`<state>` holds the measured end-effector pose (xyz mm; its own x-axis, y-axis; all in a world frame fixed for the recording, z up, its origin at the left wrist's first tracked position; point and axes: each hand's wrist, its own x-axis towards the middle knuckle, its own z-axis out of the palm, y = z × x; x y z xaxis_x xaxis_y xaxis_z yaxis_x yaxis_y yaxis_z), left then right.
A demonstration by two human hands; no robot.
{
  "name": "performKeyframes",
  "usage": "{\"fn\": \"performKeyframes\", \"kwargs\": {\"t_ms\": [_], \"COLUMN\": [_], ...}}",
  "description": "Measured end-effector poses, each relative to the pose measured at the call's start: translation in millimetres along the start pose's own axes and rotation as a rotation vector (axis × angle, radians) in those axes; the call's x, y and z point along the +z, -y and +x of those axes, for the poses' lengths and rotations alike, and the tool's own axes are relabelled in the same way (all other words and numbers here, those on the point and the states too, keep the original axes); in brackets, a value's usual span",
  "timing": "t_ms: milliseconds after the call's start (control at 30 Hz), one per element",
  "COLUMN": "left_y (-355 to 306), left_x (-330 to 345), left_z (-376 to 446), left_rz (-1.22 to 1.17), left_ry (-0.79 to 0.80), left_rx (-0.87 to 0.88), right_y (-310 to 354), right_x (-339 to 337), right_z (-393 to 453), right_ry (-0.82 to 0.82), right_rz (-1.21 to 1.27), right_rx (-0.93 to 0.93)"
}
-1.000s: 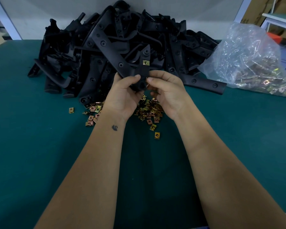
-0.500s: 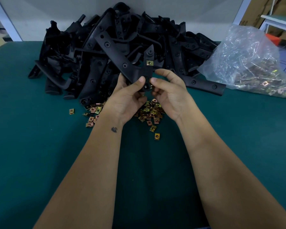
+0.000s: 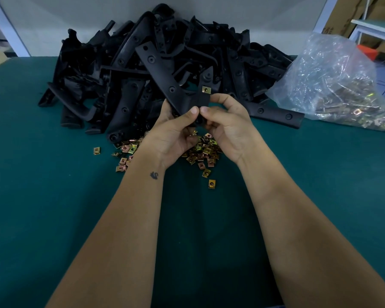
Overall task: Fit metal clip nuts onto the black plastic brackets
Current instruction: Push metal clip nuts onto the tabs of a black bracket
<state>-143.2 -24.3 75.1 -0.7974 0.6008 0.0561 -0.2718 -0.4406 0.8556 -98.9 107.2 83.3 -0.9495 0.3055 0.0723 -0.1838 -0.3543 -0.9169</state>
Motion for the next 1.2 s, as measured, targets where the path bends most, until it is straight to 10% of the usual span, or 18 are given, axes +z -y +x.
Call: {"fn": "performKeyframes", "kwargs": {"t_ms": [267, 667, 1200], "left_y": [3.7, 9.0, 7.6], "left_x": [3.4, 1.9, 9.1], "left_z": [1.4, 6.5, 3.2], "left_rz": [-0.276, -0.362, -0.283], "left_ry": [0.048, -0.067, -0.102], "left_rx": [0.056, 0.077, 0.032], "right_y": [0.9, -11.7, -8.2], "right_x": [6.4, 19.0, 15.9], "right_z": [0.8, -8.4, -10.4], "right_ry": [-0.043, -0.224, -0.250], "right_rz": [0.087, -0.901, -1.264], "right_rx": [-0.043, -0.543, -0.660]}}
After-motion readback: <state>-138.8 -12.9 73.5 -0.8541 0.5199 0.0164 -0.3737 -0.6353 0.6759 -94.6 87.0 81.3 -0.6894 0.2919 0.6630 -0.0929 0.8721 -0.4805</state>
